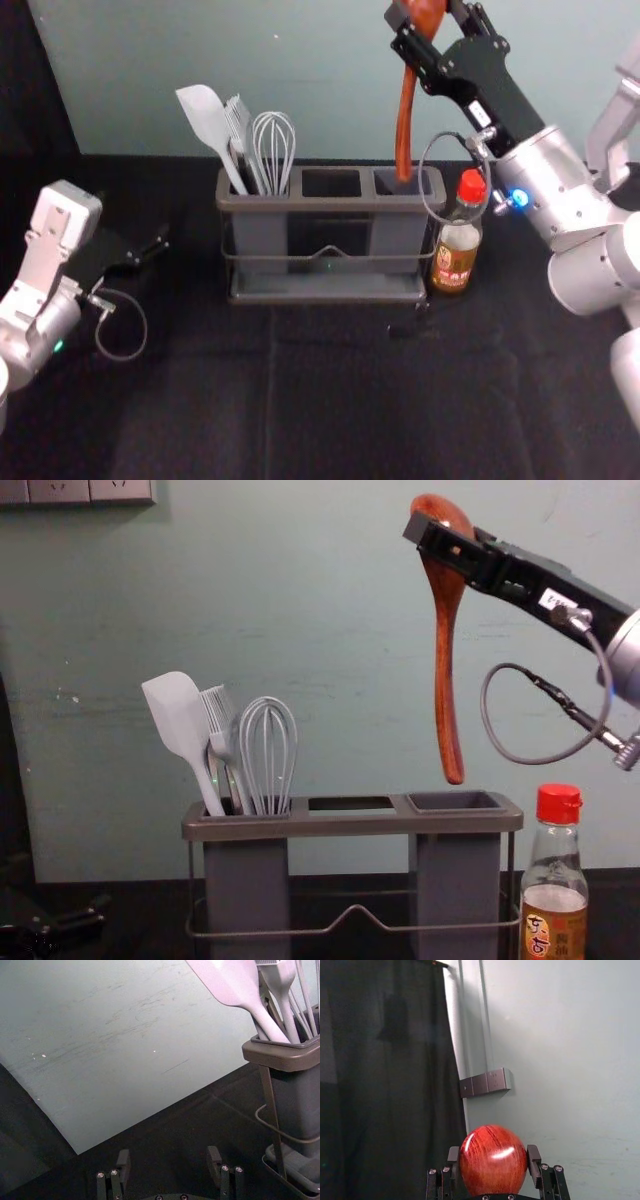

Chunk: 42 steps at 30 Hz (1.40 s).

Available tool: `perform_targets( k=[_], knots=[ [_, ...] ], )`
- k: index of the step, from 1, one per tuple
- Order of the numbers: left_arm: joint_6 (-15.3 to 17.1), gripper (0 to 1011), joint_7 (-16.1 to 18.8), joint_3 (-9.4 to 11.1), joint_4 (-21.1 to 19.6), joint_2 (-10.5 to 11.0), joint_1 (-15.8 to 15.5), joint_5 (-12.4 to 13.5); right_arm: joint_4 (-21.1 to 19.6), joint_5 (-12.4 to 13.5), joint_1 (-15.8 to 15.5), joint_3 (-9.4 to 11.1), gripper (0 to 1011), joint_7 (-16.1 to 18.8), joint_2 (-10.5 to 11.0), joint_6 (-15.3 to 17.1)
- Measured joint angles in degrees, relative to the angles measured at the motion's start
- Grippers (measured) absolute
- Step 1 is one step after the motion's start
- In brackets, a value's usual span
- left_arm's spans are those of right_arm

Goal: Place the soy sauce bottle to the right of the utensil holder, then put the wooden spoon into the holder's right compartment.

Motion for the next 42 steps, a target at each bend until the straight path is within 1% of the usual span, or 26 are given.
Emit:
perform_targets(
  k=[5, 13, 19, 30, 33, 42],
  knots=[
    [0.0, 1005, 0.0, 0.0, 0.0, 0.0, 0.0, 0.0, 3.43, 0.48, 1.75, -0.52, 835, 0.34, -0.84, -1.44],
    [0.0, 1005, 0.0, 0.0, 0.0, 0.0, 0.0, 0.0, 5.9, 1.02, 2.08, -0.69, 835, 0.47, -1.7, -3.0],
    [0.0, 1005, 0.0, 0.0, 0.0, 0.0, 0.0, 0.0, 7.53, 1.04, 1.49, -0.56, 835, 0.4, -2.2, -3.95],
    [0.0, 1005, 0.0, 0.0, 0.0, 0.0, 0.0, 0.0, 9.53, 0.56, 0.06, -0.29, 835, 0.5, -2.4, -4.95],
    [0.0, 1005, 0.0, 0.0, 0.0, 0.0, 0.0, 0.0, 9.78, 0.37, -0.28, -0.22, 835, 0.57, -2.41, -5.16],
    [0.0, 1005, 0.0, 0.0, 0.0, 0.0, 0.0, 0.0, 9.73, 0.21, -2.55, -0.14, 835, 0.72, -2.13, -5.01]
  ],
)
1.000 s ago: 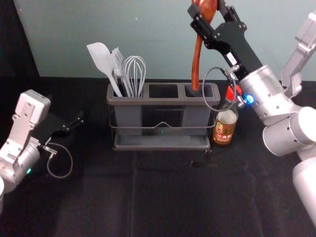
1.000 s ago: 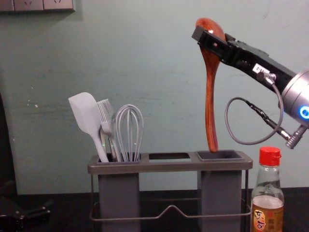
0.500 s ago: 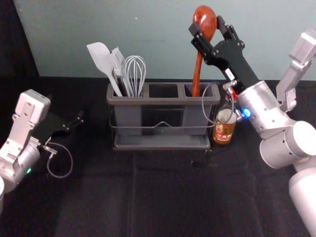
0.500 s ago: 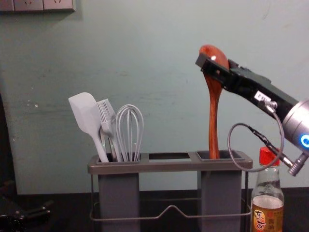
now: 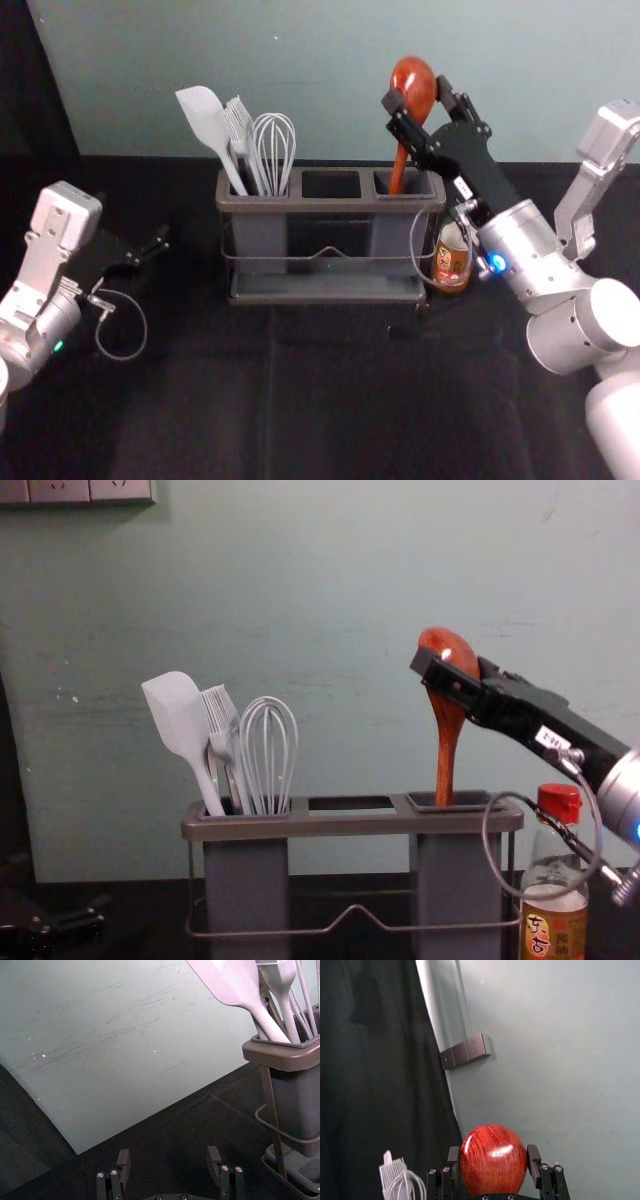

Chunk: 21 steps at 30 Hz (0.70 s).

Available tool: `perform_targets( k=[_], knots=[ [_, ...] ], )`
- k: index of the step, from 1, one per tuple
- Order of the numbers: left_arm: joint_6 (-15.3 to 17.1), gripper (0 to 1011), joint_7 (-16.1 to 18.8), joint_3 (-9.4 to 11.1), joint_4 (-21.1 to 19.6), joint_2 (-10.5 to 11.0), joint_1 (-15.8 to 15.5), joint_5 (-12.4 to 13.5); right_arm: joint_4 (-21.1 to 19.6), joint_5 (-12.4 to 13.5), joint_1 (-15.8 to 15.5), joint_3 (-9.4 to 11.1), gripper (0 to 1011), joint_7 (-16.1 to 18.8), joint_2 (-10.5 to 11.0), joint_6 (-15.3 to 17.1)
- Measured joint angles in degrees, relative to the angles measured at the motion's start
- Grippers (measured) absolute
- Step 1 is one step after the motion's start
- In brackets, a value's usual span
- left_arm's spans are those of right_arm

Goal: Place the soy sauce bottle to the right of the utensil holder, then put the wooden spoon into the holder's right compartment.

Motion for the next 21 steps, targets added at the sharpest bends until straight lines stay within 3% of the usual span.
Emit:
perform_targets(
  k=[10, 17, 21],
  knots=[
    [0.0, 1005, 0.0, 0.0, 0.0, 0.0, 0.0, 0.0, -0.56, -0.02, -1.75, -0.03, 835, 0.09, 0.45, 0.55],
    [0.0, 1005, 0.0, 0.0, 0.0, 0.0, 0.0, 0.0, -2.55, -0.58, -1.89, 0.0, 992, -0.04, 0.86, 0.9],
    [0.0, 1005, 0.0, 0.0, 0.0, 0.0, 0.0, 0.0, -5.32, -1.19, -2.23, 0.2, 1003, -1.48, 1.26, 1.89]
  ],
)
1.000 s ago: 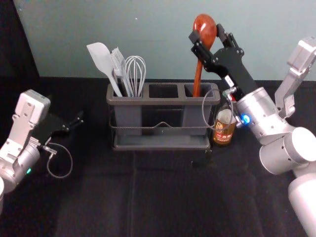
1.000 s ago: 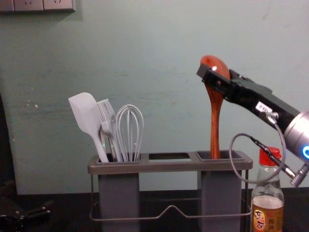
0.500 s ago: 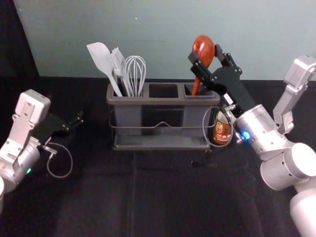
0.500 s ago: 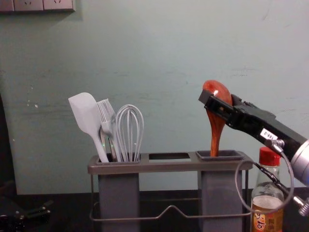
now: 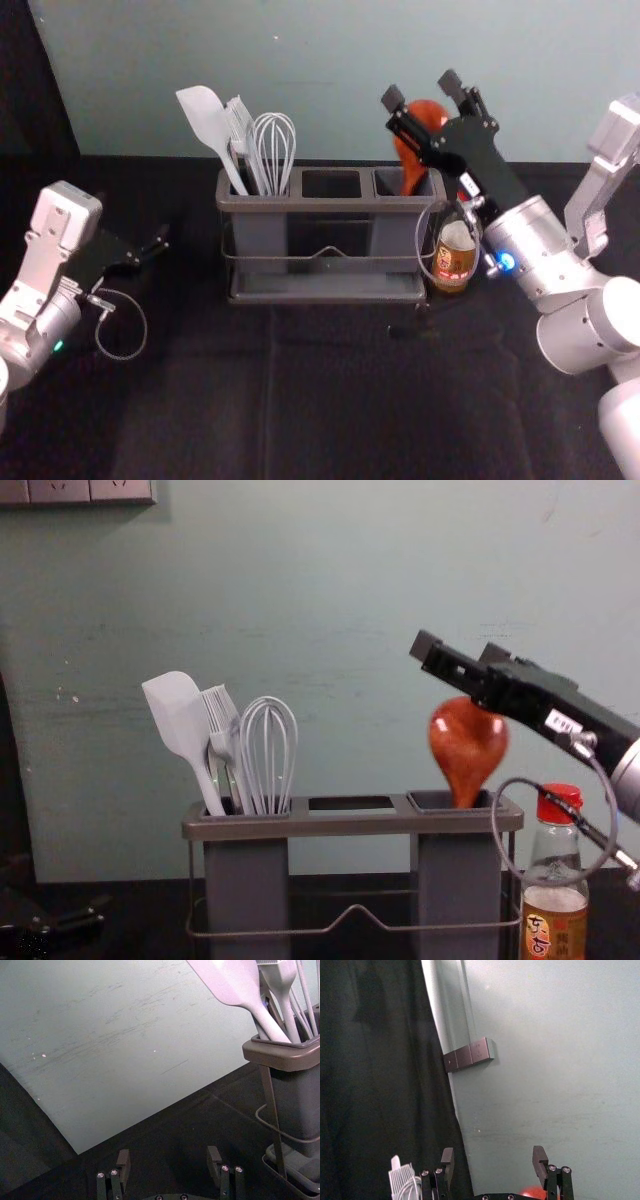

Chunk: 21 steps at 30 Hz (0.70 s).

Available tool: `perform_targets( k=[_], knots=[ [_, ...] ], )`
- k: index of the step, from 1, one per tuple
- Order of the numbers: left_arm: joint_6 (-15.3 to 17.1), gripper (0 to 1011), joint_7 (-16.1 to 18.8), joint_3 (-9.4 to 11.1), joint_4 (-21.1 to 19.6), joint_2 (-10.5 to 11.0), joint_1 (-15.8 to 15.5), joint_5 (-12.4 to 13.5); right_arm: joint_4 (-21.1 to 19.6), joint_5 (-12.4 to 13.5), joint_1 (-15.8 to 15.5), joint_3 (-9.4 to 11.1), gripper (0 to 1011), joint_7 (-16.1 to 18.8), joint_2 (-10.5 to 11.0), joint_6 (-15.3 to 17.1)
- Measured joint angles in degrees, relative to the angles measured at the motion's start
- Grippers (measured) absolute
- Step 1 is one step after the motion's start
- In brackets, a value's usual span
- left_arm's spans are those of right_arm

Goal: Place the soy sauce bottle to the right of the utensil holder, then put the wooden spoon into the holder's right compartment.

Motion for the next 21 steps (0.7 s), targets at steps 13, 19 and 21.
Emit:
perform_targets(
  k=[13, 19, 21],
  knots=[
    [0.0, 1005, 0.0, 0.0, 0.0, 0.0, 0.0, 0.0, -15.47, 0.7, -10.44, 3.16, 1002, -4.12, 3.8, 2.78],
    [0.0, 1005, 0.0, 0.0, 0.0, 0.0, 0.0, 0.01, -20.87, 2.52, -17.91, 4.75, 1003, -2.58, 5.76, 0.43],
    [0.0, 1005, 0.0, 0.0, 0.0, 0.0, 0.0, 0.0, -22.79, 3.08, -21.32, 5.54, 1003, -2.15, 6.5, -0.66]
  ],
)
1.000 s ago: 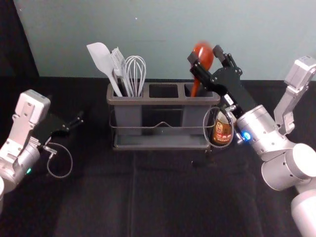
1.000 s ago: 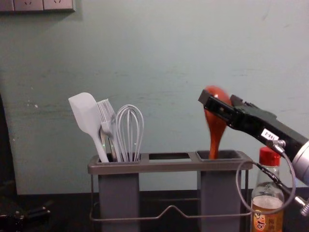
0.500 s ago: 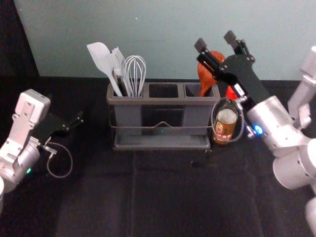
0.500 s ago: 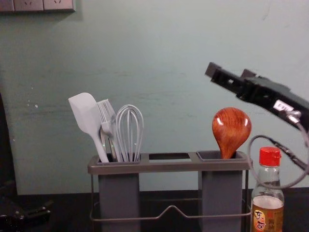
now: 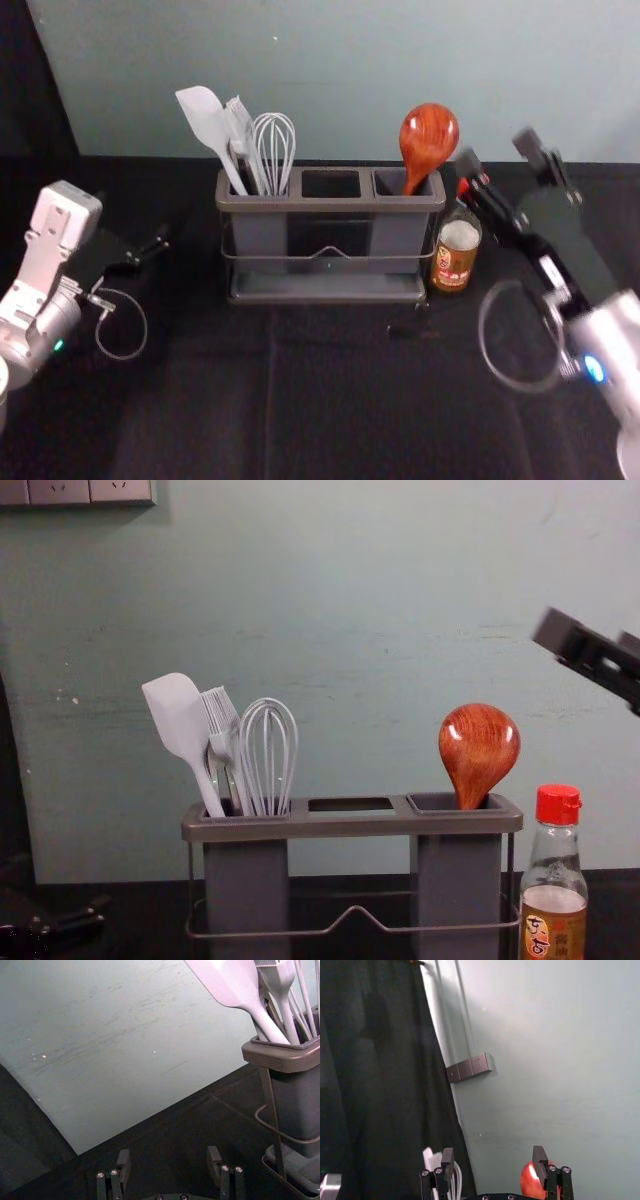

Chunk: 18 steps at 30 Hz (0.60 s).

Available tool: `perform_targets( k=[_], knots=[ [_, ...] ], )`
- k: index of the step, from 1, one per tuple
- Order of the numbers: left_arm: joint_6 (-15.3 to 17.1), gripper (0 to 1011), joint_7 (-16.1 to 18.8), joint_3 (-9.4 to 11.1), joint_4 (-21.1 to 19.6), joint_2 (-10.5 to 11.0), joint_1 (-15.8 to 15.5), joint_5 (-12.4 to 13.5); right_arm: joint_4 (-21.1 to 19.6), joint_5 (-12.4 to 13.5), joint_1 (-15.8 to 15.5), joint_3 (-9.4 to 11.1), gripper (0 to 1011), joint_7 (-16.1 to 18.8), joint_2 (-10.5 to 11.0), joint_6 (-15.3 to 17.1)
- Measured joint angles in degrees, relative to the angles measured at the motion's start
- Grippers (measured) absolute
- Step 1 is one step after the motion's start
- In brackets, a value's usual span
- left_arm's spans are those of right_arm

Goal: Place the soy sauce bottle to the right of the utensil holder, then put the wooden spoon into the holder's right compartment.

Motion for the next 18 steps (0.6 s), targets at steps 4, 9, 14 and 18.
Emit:
perform_targets(
  k=[4, 9, 14, 18],
  knots=[
    [0.0, 1005, 0.0, 0.0, 0.0, 0.0, 0.0, 0.0, -3.59, -0.13, -6.57, 2.05, 1003, -0.84, 1.44, -0.77],
    [0.0, 1005, 0.0, 0.0, 0.0, 0.0, 0.0, 0.0, -7.08, -4.01, -12.22, 5.02, 1003, -5.94, 2.42, 1.47],
    [0.0, 1005, 0.0, 0.0, 0.0, 0.0, 0.0, 0.0, -8.94, -10.92, -14.95, 7.76, 1003, -13.25, 2.31, 5.8],
    [0.0, 1005, 0.0, 0.0, -0.01, 0.0, 0.0, 0.0, -8.68, -15.98, -14.43, 8.22, 1003, -17.25, 2.23, 9.52]
  ],
)
